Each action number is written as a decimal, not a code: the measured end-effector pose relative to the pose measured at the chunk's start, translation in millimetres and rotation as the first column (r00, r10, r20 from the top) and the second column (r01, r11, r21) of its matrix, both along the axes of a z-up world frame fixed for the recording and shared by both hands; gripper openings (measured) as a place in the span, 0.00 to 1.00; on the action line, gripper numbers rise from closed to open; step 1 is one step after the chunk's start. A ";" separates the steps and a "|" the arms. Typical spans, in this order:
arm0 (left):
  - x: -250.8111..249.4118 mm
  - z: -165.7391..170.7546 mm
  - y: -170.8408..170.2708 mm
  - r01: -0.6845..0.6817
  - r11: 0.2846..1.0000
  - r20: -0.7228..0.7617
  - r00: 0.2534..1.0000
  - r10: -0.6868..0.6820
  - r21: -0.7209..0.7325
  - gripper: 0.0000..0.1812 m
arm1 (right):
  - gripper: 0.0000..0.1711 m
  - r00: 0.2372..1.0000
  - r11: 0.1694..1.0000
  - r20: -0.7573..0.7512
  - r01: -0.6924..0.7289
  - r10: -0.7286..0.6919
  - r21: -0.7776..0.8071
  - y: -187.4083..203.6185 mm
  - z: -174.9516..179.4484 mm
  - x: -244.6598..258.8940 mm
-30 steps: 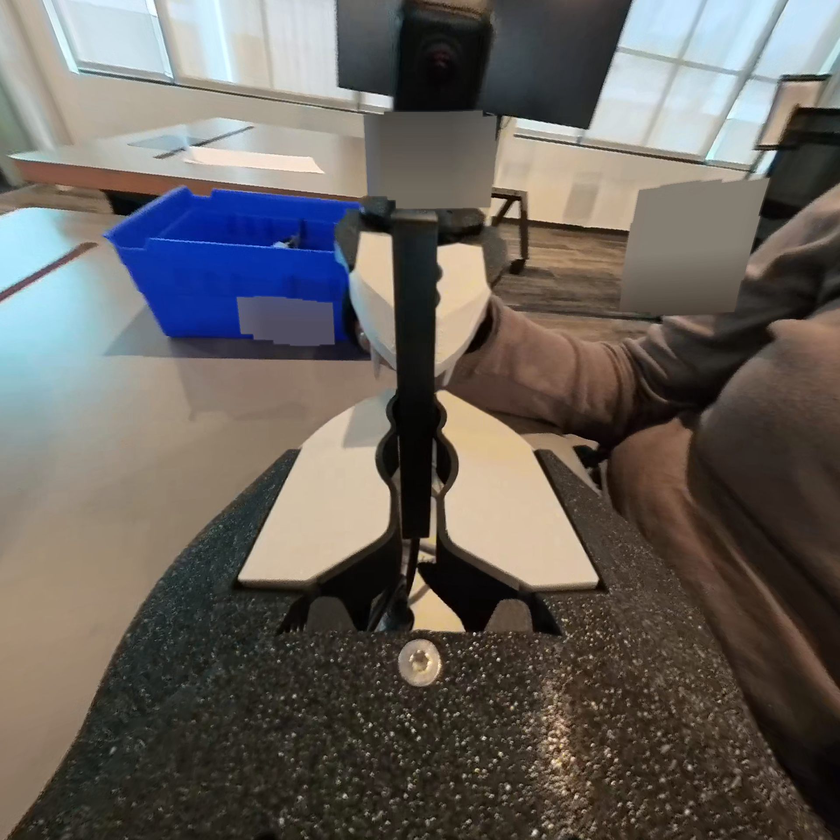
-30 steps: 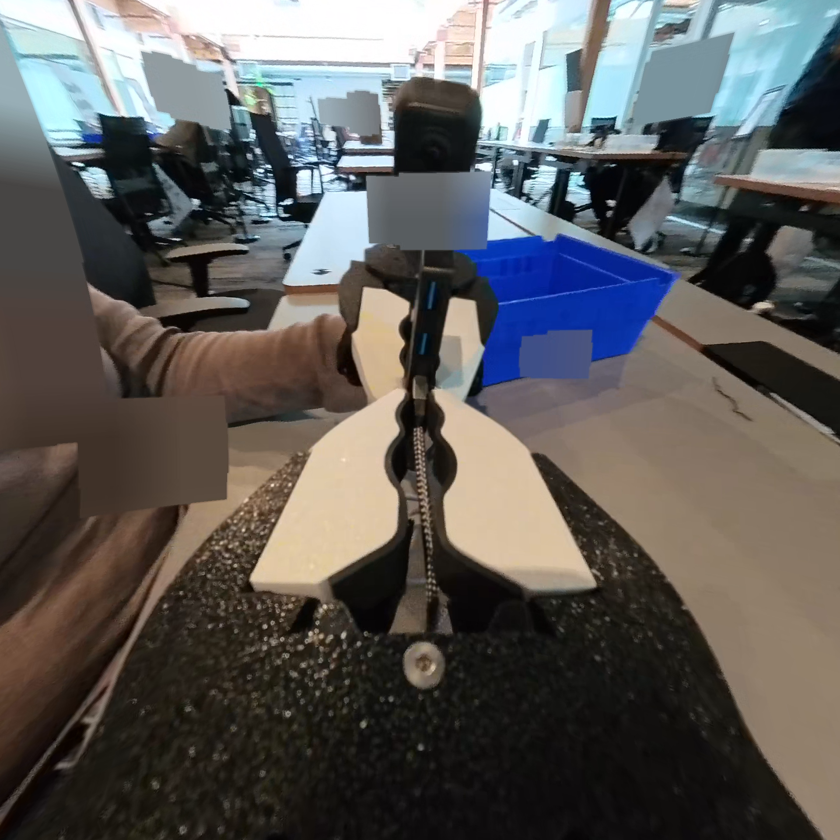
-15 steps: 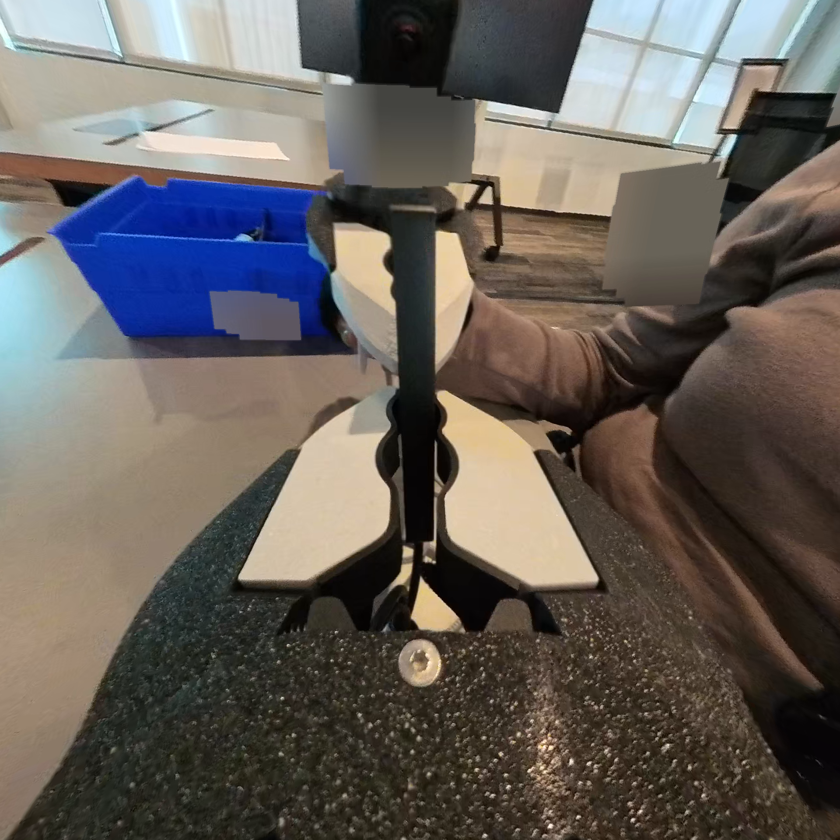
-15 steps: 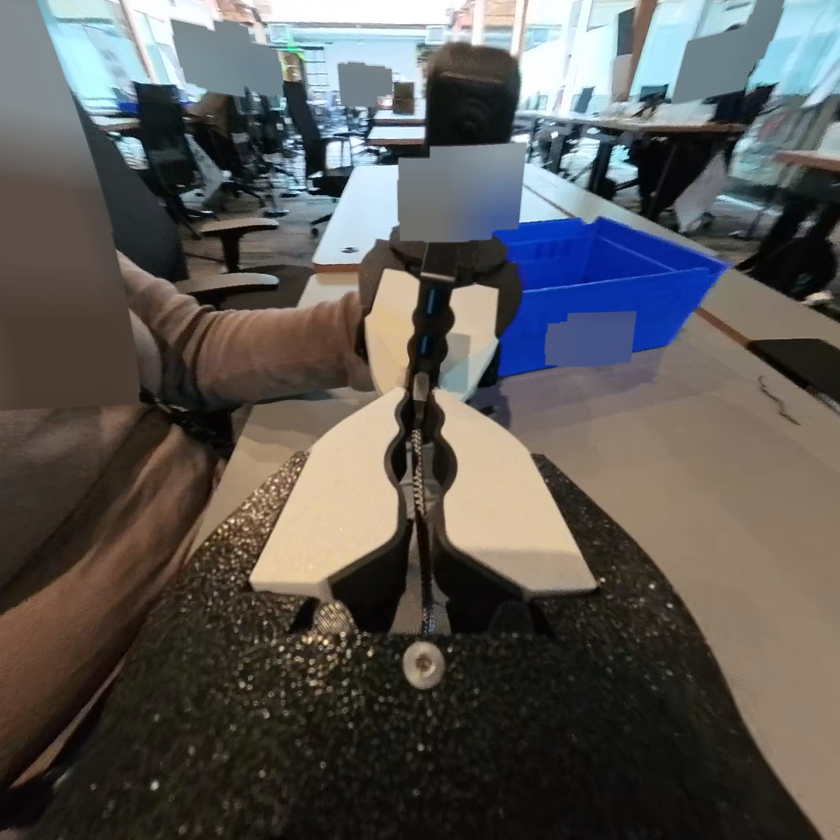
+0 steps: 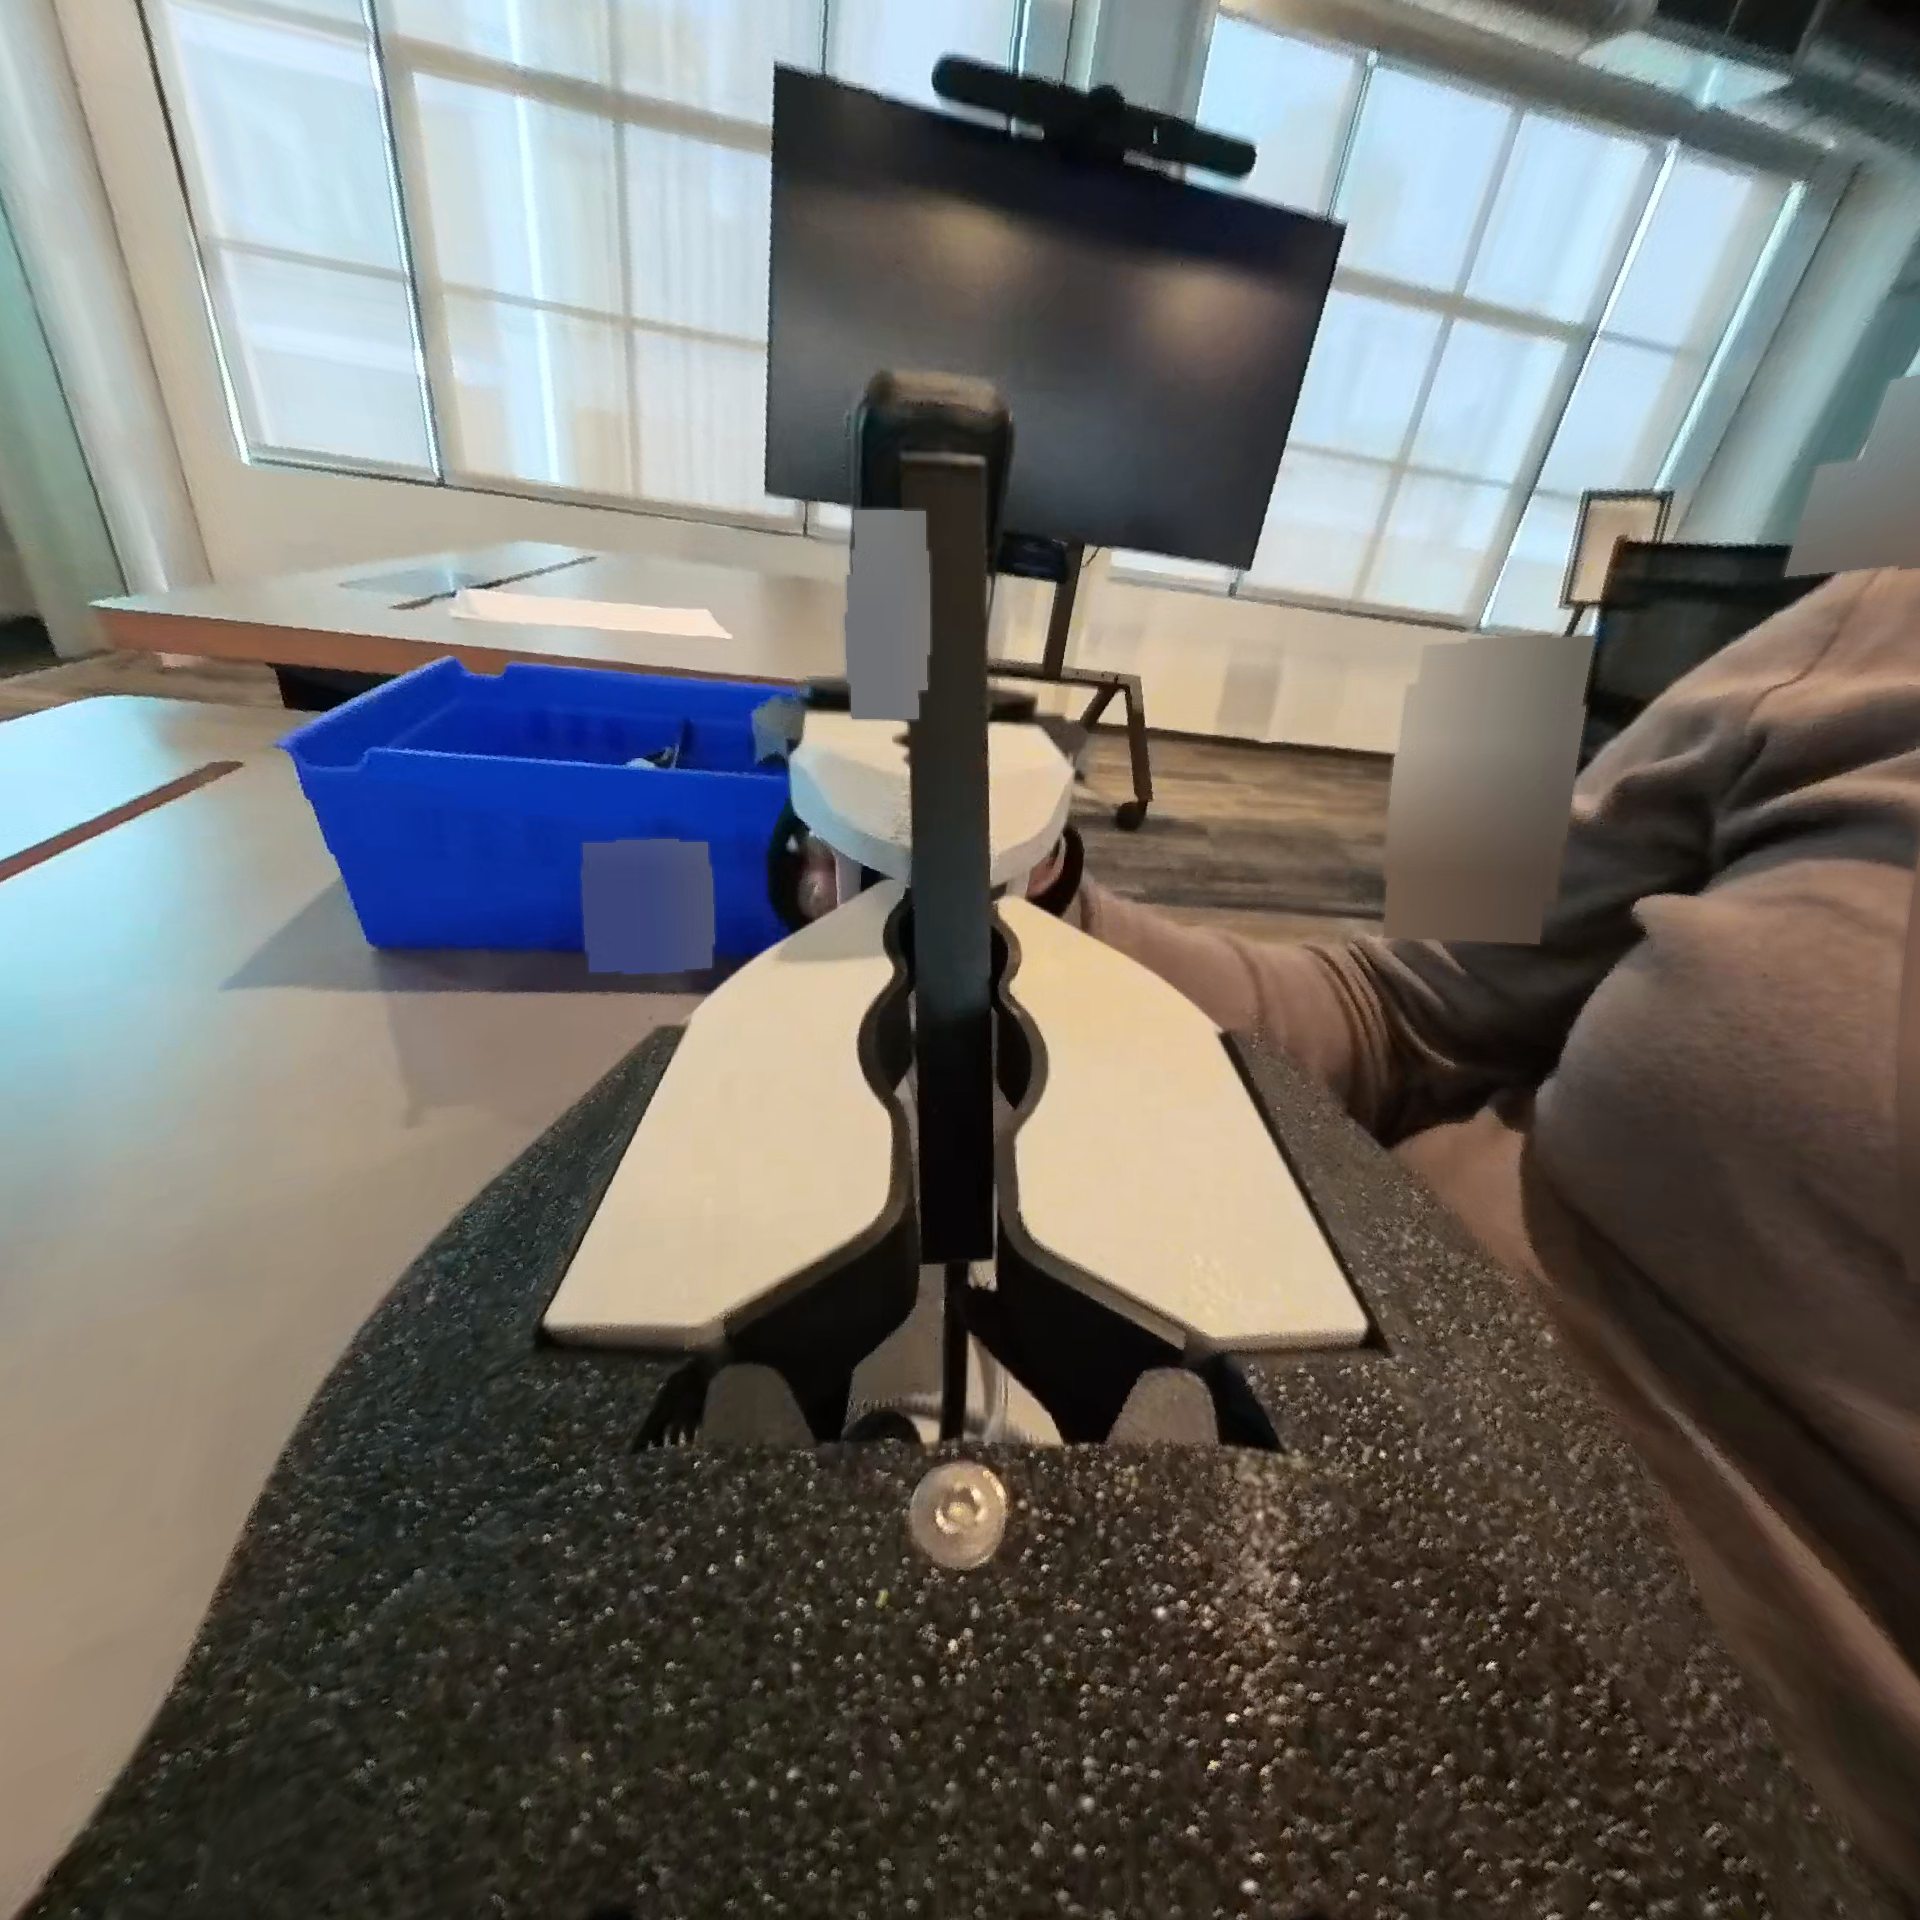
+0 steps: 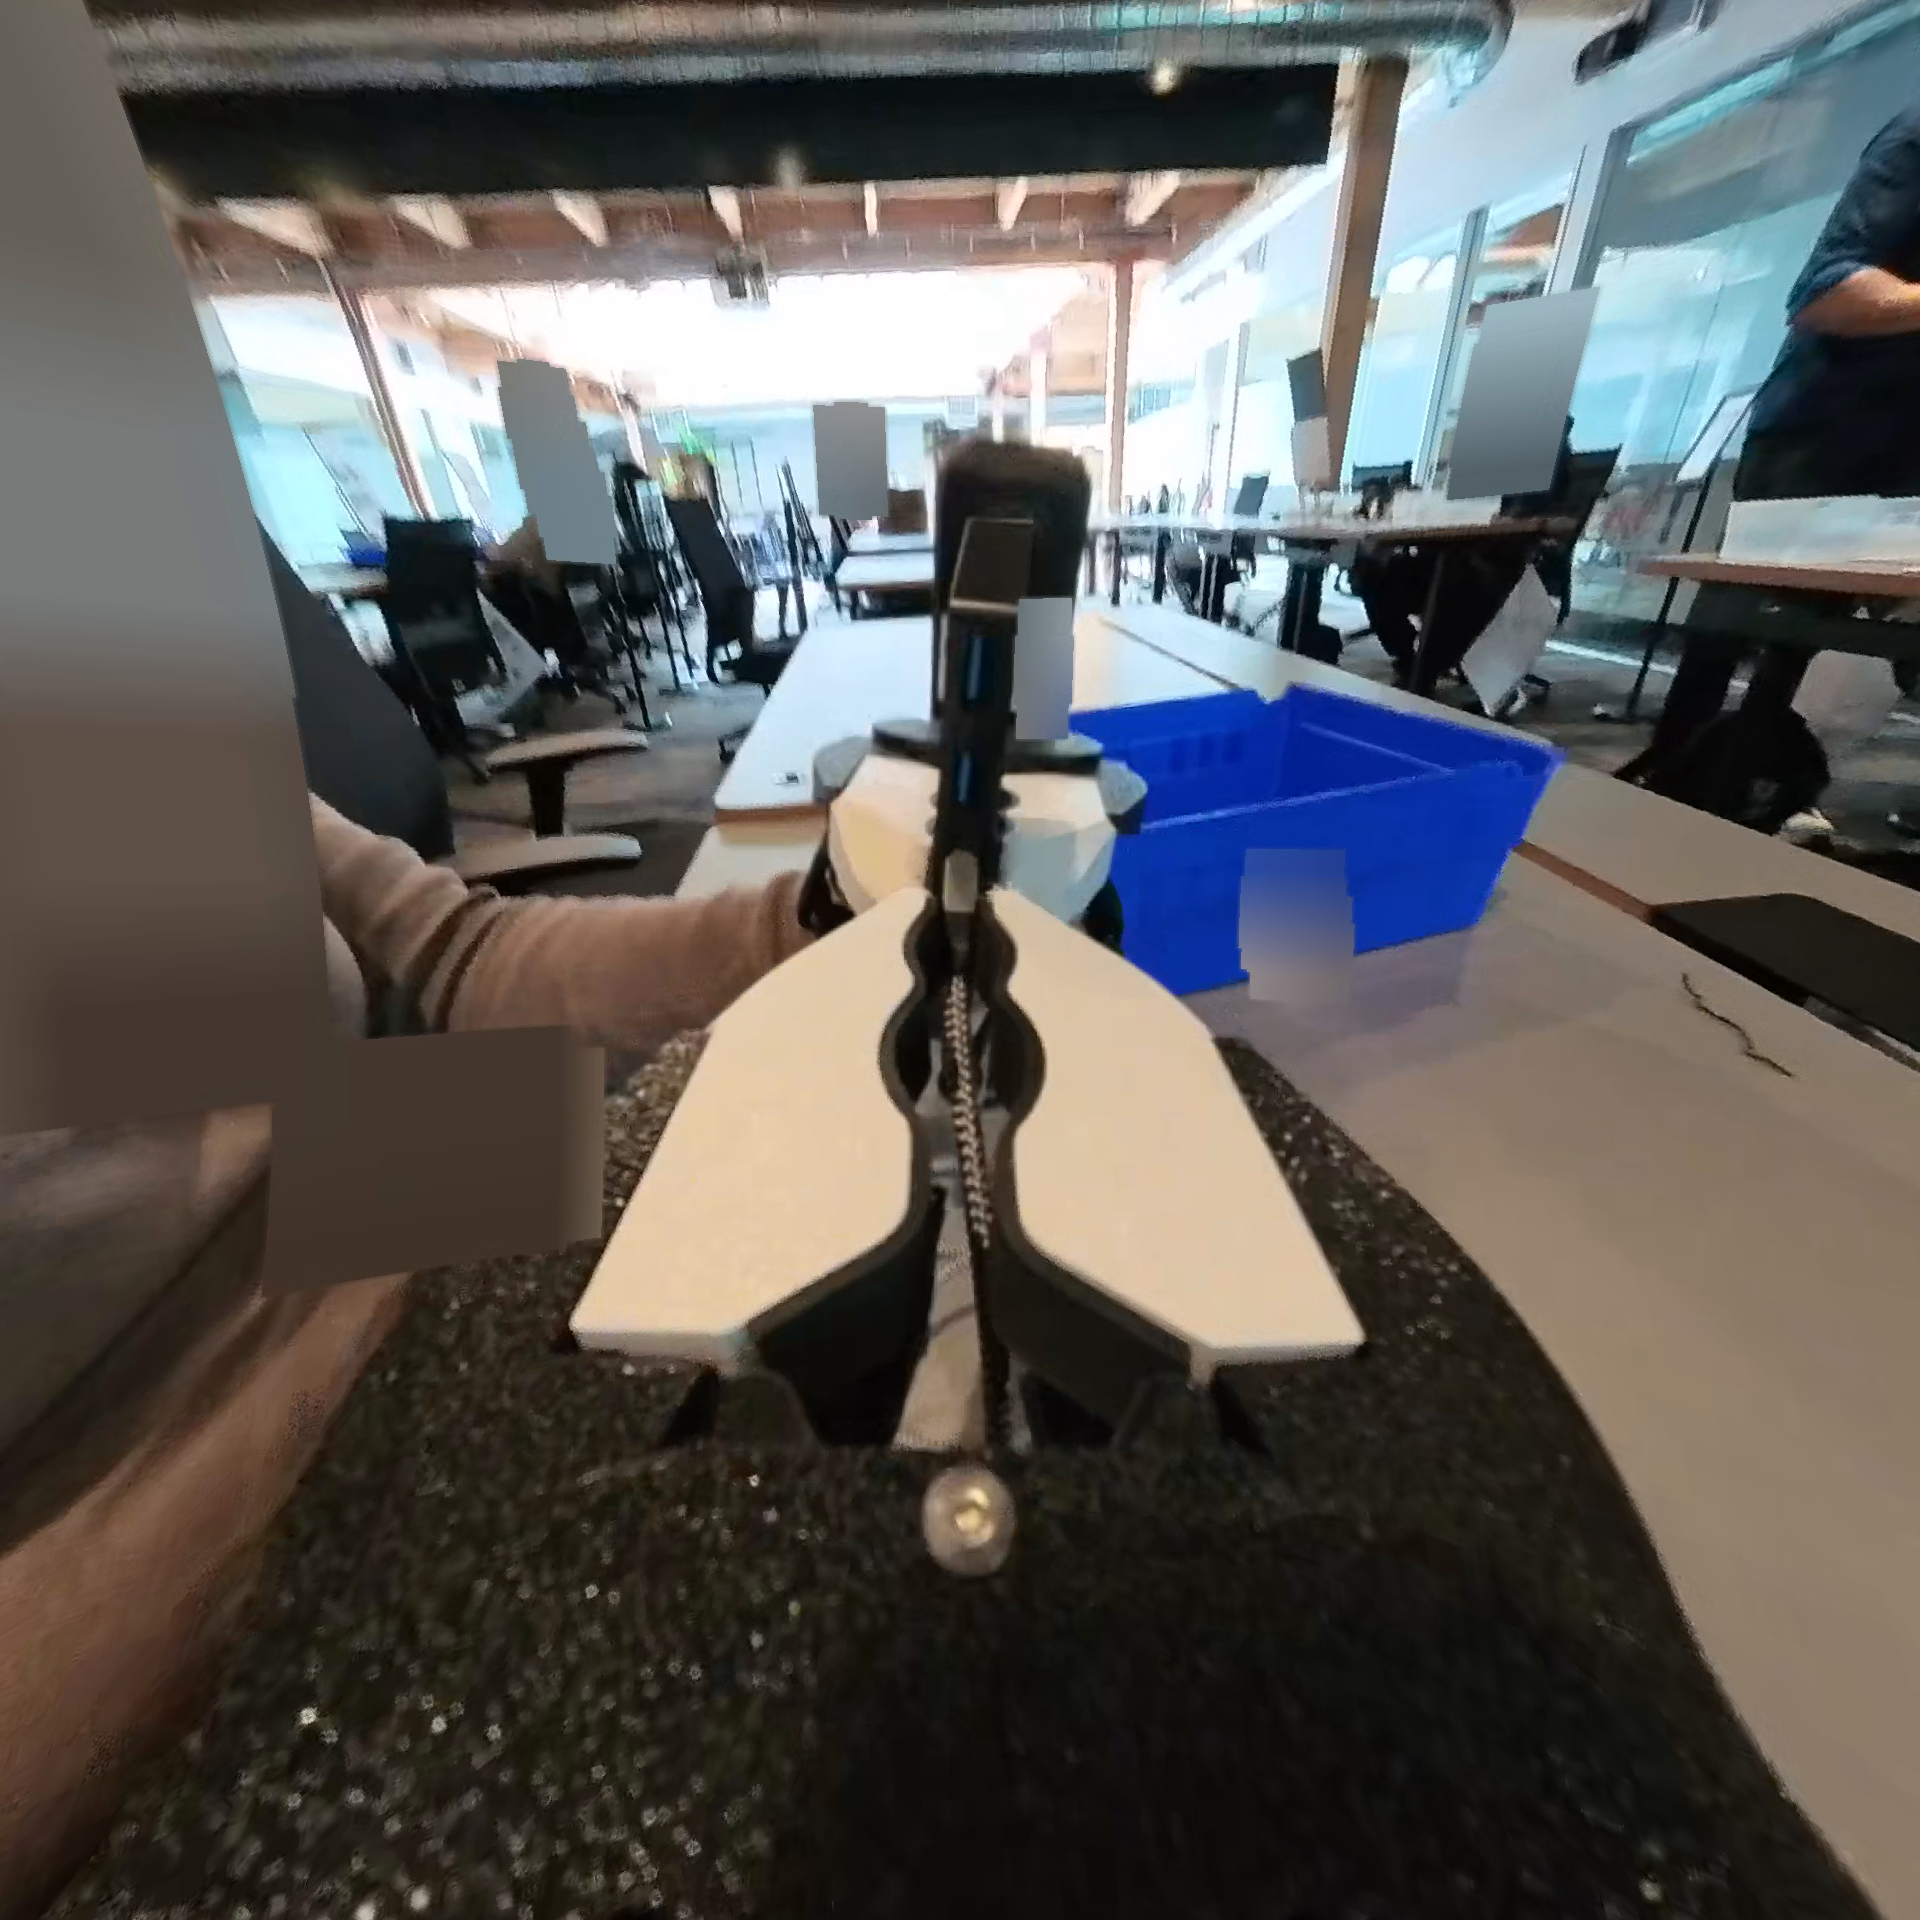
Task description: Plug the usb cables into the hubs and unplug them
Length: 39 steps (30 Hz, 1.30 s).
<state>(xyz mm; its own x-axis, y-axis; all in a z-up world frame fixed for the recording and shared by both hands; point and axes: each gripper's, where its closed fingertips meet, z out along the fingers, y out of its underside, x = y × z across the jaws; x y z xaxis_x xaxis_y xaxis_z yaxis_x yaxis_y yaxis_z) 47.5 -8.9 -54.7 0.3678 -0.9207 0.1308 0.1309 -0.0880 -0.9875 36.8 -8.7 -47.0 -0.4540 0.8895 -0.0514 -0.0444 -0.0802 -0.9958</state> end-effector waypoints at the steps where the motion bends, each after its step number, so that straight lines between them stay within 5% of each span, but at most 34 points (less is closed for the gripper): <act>1: 0.9 -2.9 -0.7 0.003 1.000 -0.027 1.000 -0.003 -0.003 0.06 | 0.03 1.000 0.999 0.025 0.004 -0.005 0.033 -0.3 -2.9 1.3; 5: 6.9 -5.0 -2.3 0.006 1.000 -0.061 0.998 -0.005 0.011 0.06 | 0.03 0.998 0.994 0.065 0.002 -0.009 0.108 -1.8 -6.7 8.1; 16: 0.7 19.6 -6.4 0.031 0.998 0.165 0.985 -0.040 0.057 0.06 | 0.03 0.994 0.997 -0.112 -0.011 0.002 -0.075 -5.2 18.4 2.4; 22: -7.3 15.7 6.8 -0.049 0.998 0.170 0.984 0.043 0.027 0.06 | 0.03 0.971 0.971 -0.105 0.225 -0.216 0.083 7.6 14.2 -4.8; 28: -2.2 17.2 -8.3 0.093 0.995 0.201 0.975 -0.095 0.022 0.06 | 0.03 0.996 0.991 -0.092 -0.016 0.004 -0.131 -5.5 17.3 0.7; 36: -13.3 14.3 11.2 -0.052 0.999 0.203 0.978 0.050 0.003 0.06 | 0.03 0.968 0.974 -0.107 0.225 -0.225 -0.014 11.6 13.8 -10.1; 39: -7.5 20.1 -0.4 0.026 0.999 0.221 0.975 -0.031 0.028 0.06 | 0.02 0.980 0.988 -0.125 0.151 -0.155 -0.043 3.3 18.9 -5.4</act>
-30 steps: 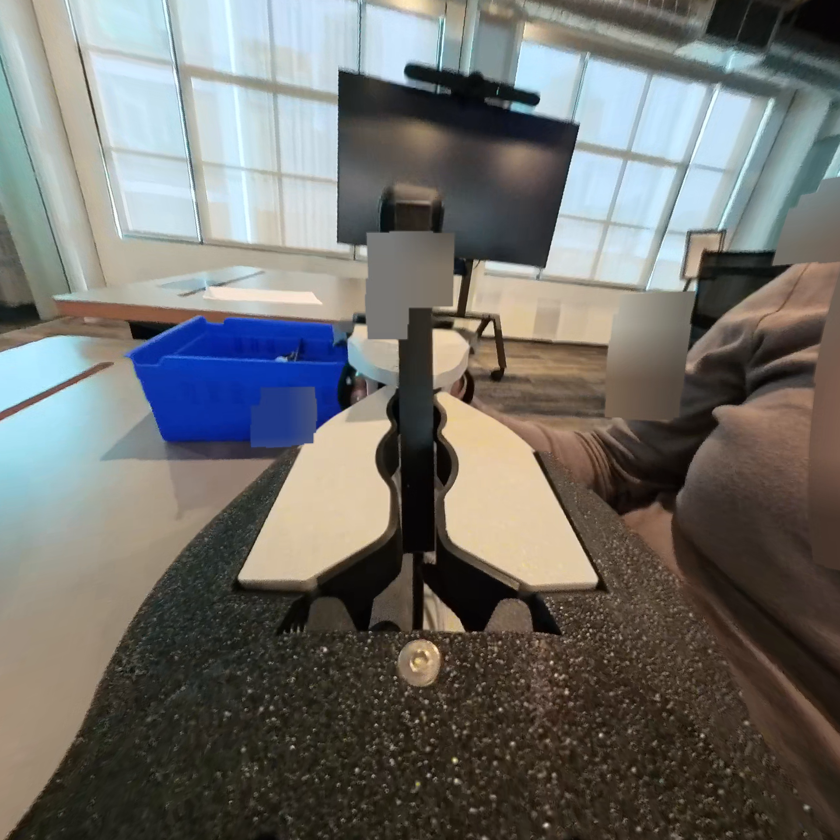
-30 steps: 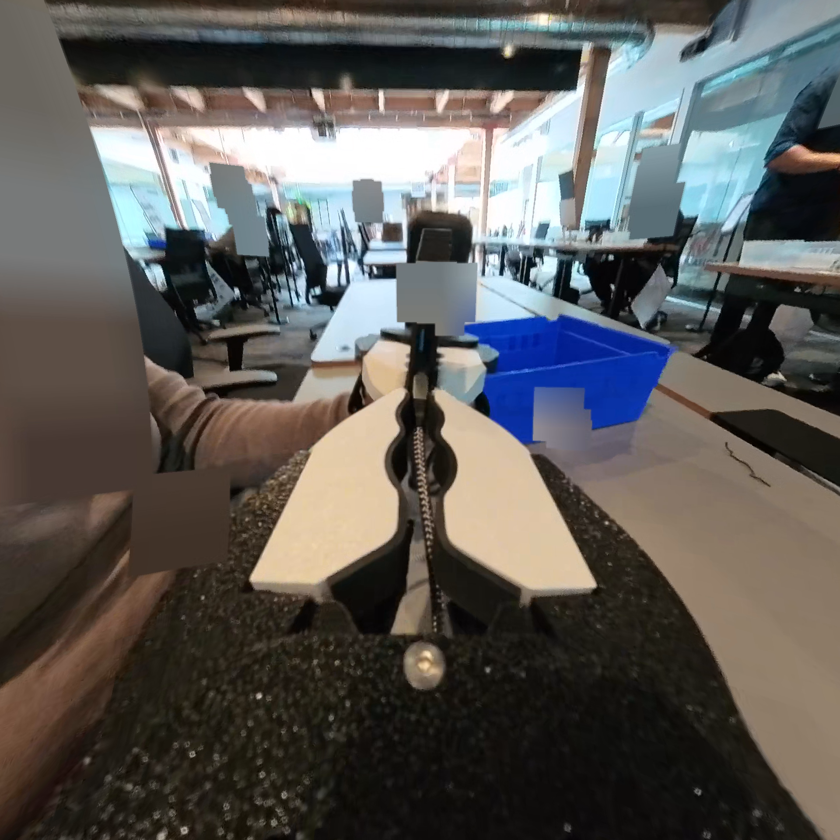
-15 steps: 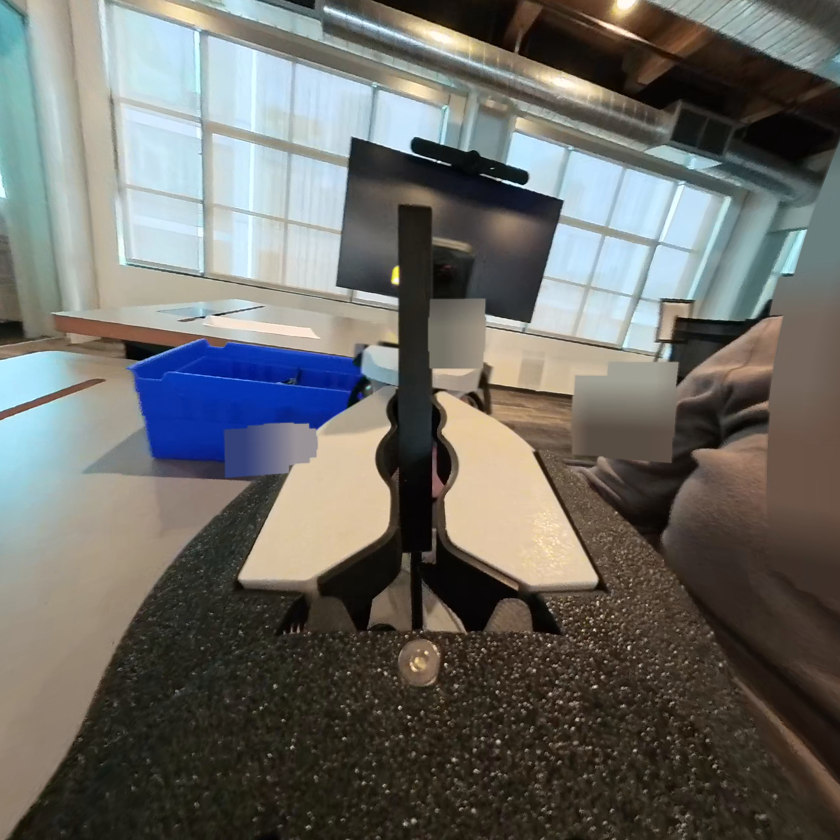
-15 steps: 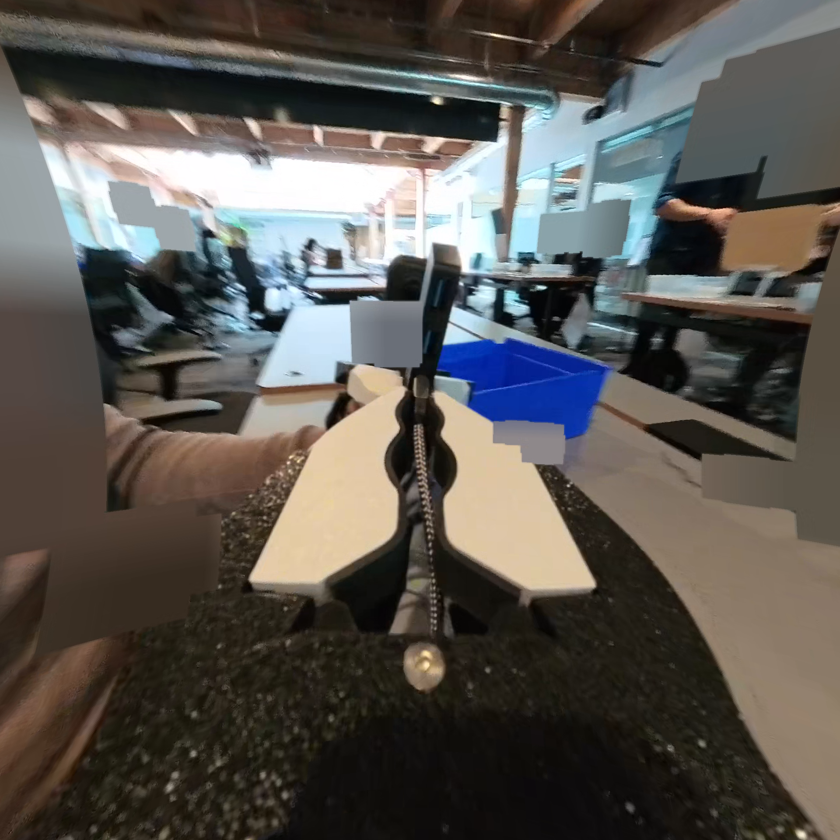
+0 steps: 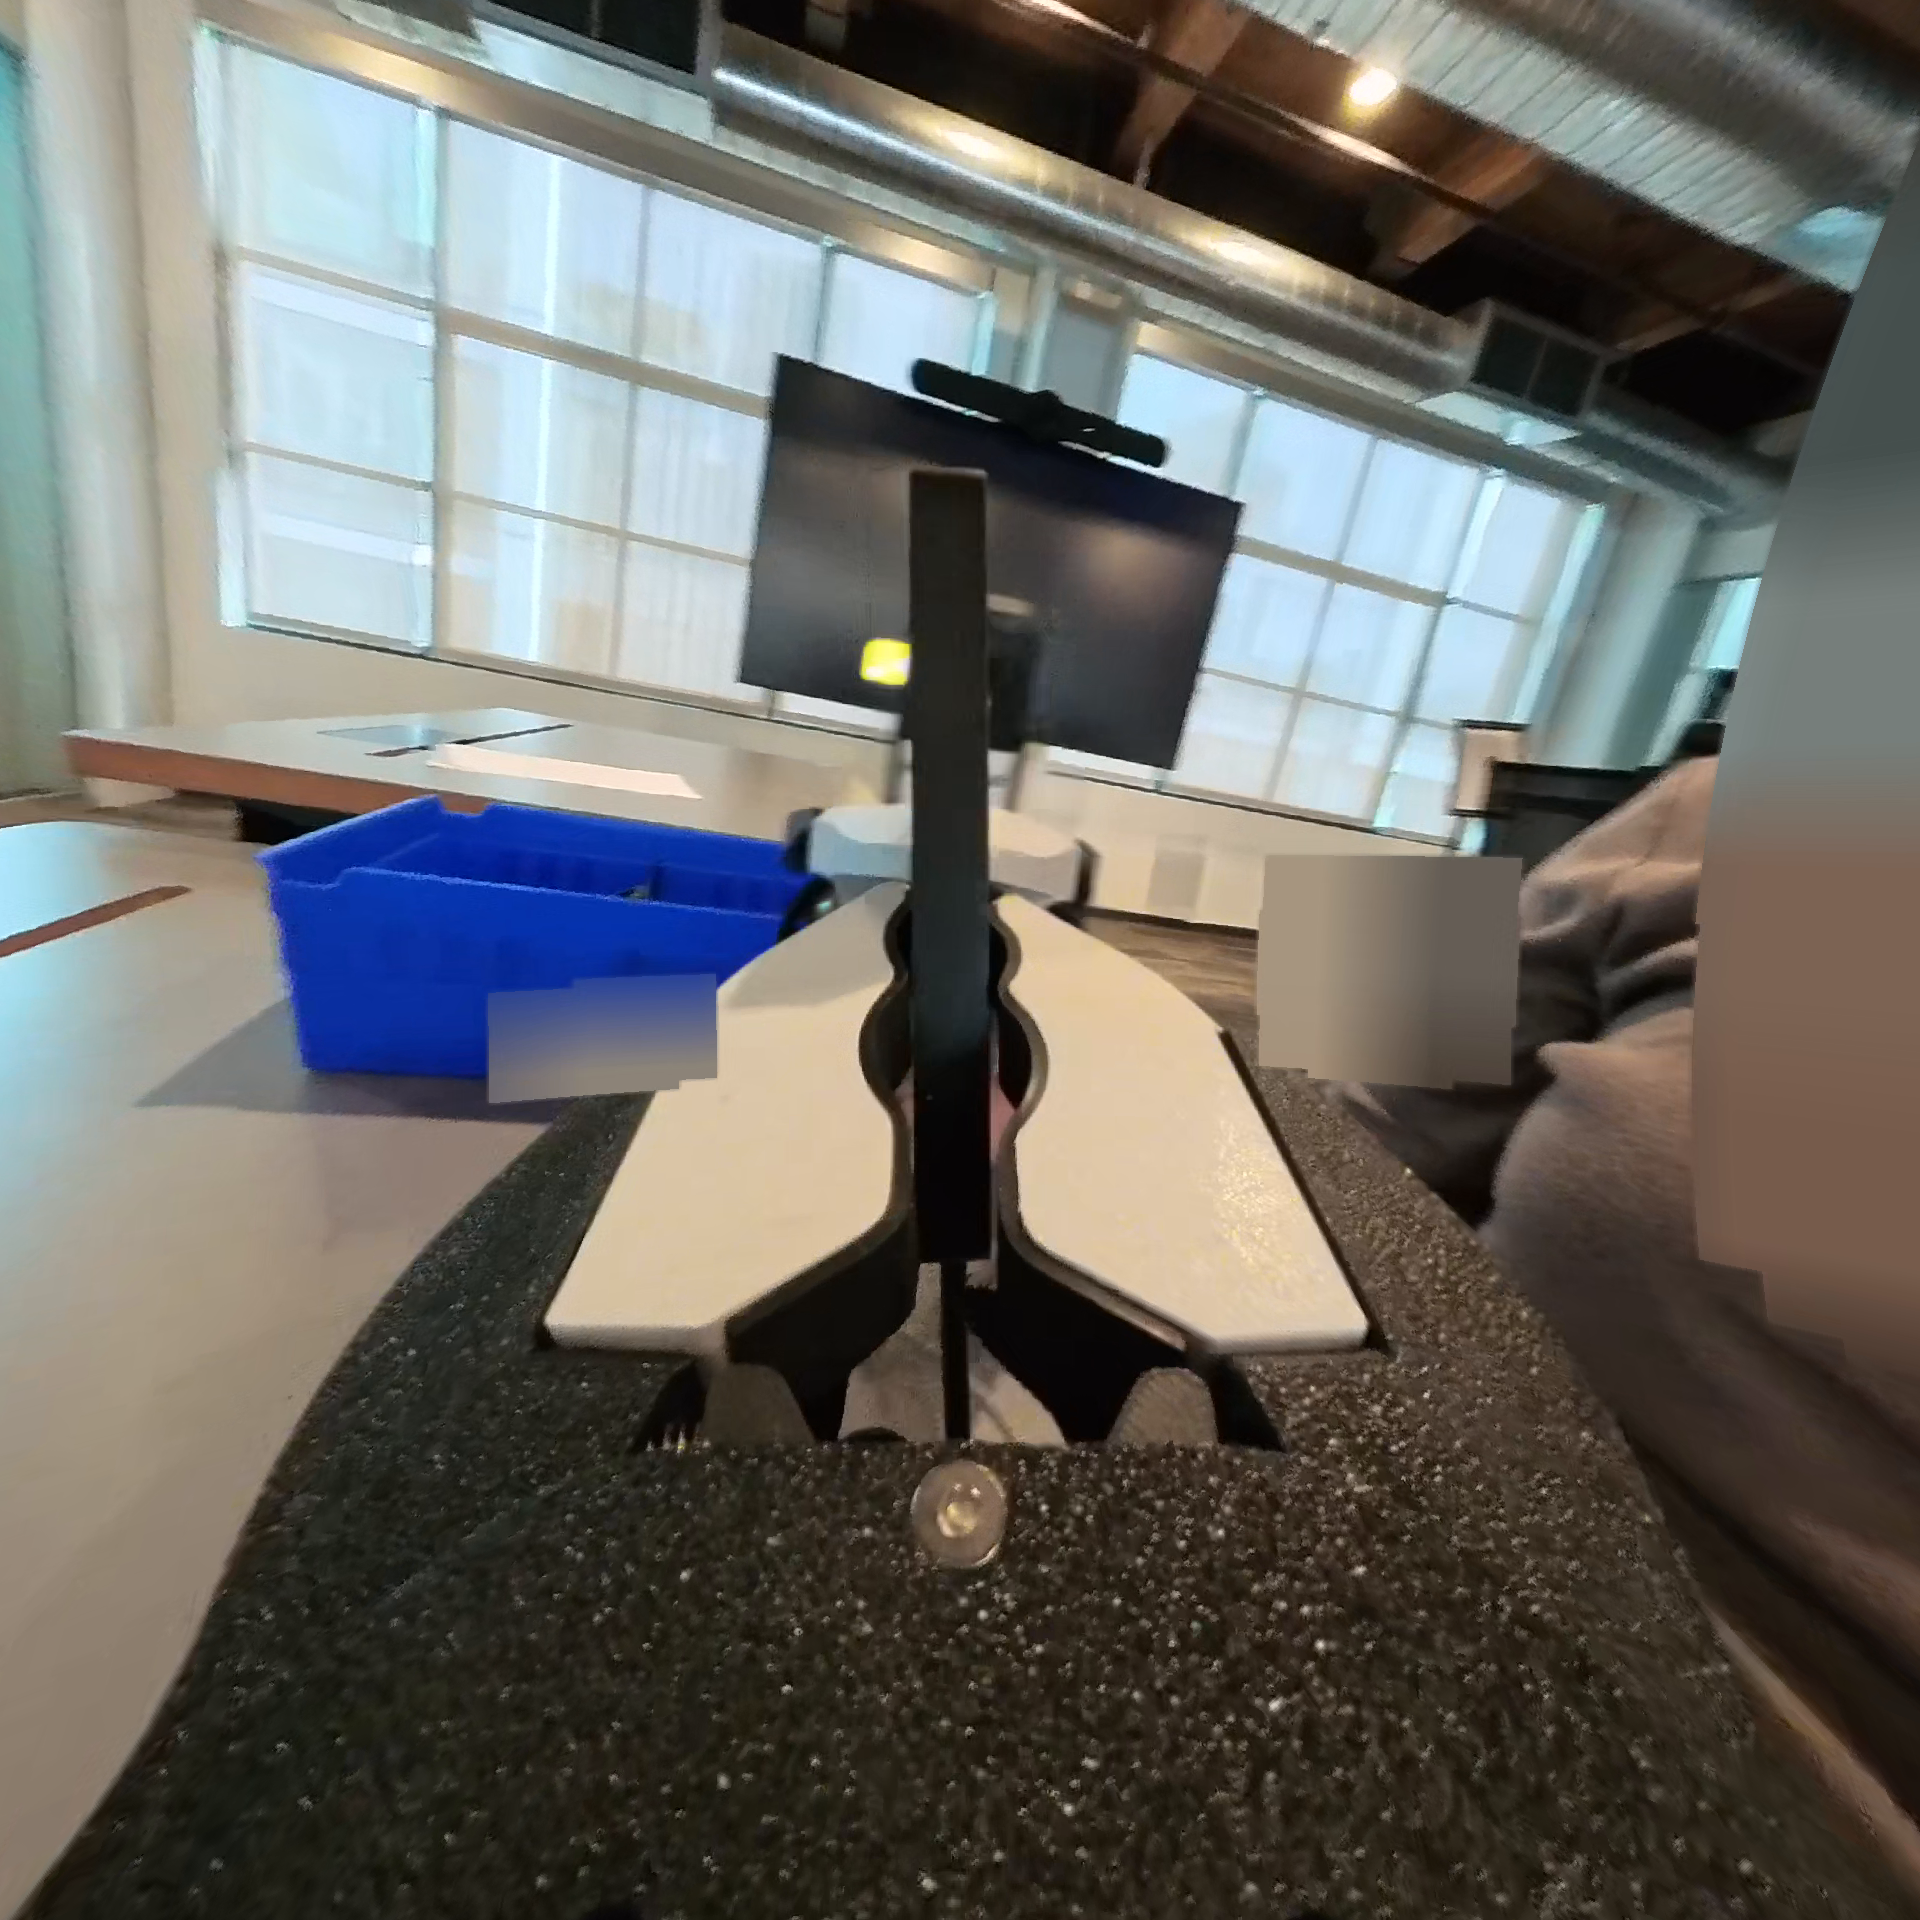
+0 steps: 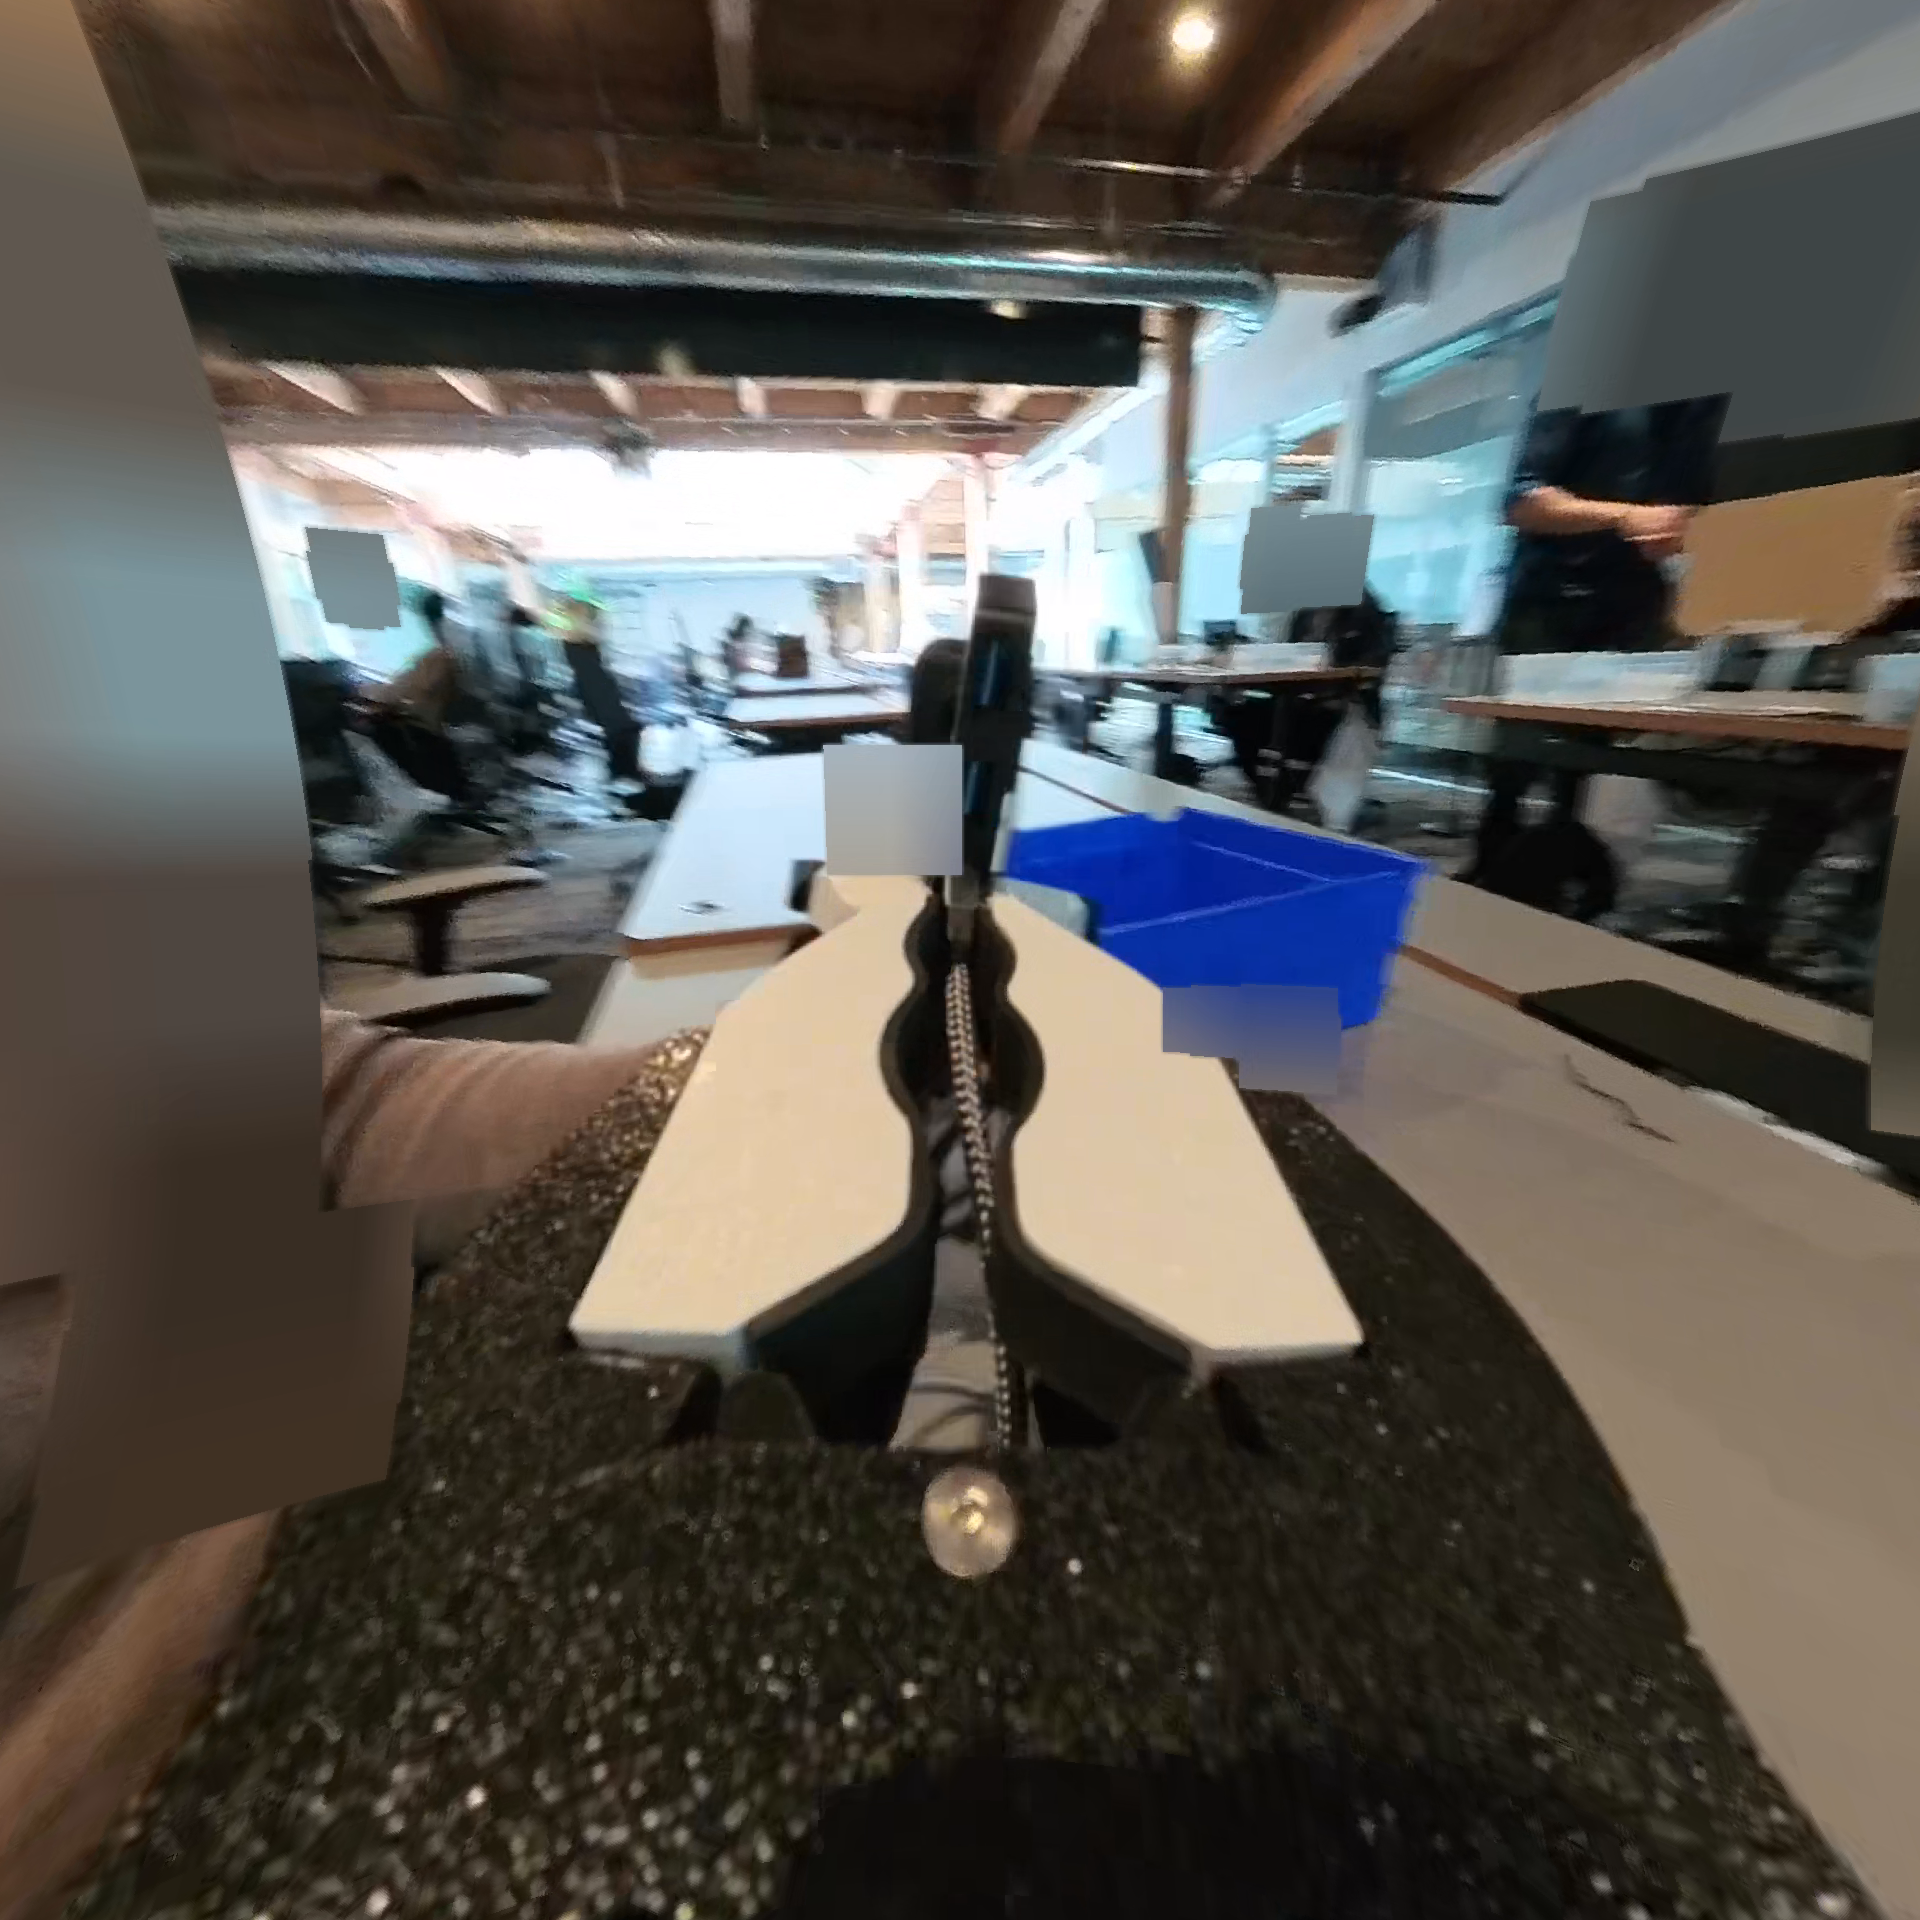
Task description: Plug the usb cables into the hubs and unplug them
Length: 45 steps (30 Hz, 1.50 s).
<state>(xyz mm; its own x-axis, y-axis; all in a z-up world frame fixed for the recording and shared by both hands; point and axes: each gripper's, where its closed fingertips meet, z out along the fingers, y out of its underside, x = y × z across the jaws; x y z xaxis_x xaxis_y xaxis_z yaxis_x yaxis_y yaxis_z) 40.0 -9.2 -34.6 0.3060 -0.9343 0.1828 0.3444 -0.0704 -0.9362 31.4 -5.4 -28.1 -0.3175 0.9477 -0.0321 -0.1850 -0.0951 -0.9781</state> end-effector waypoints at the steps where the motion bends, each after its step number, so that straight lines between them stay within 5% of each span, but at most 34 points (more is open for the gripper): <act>1: 3.3 1.8 -5.8 0.046 0.999 0.007 0.999 -0.046 0.005 0.06 | 0.03 0.997 0.996 -0.012 -0.082 0.082 -0.045 -5.3 2.1 3.3; 4: 7.7 1.5 -10.6 0.094 0.996 0.014 0.995 -0.094 -0.002 0.06 | 0.03 0.977 0.969 -0.032 -0.212 0.210 -0.125 -11.4 3.3 9.7; 14: -13.7 12.7 -8.8 0.104 0.994 0.150 0.984 -0.100 -0.019 0.08 | 0.03 0.991 0.989 -0.049 -0.127 0.123 -0.082 -2.4 5.7 14.9; 22: -6.5 2.5 -6.8 0.097 0.994 0.065 0.994 -0.094 -0.047 0.18 | 0.02 0.996 0.994 -0.005 -0.091 0.091 -0.053 -3.1 -1.7 8.0; 25: -5.2 0.0 -5.1 0.034 0.999 0.016 0.999 -0.034 -0.005 0.07 | 0.03 0.996 0.995 -0.004 -0.089 0.089 -0.053 -3.2 -2.3 7.2; 33: -9.2 -1.7 -1.9 0.021 1.000 0.023 1.000 -0.021 -0.002 0.06 | 0.03 0.999 0.999 -0.022 -0.038 0.038 -0.022 -0.8 -3.1 3.7; 38: -10.7 0.1 -2.4 0.040 0.999 0.053 0.998 -0.040 -0.009 0.06 | 0.14 1.000 1.000 -0.018 -0.025 0.025 -0.008 -0.5 -4.2 2.1; 45: -9.4 -0.1 -2.2 0.037 0.999 0.053 0.998 -0.037 -0.012 0.06 | 0.05 0.999 0.999 0.007 -0.032 0.031 0.020 -3.9 -9.5 -1.0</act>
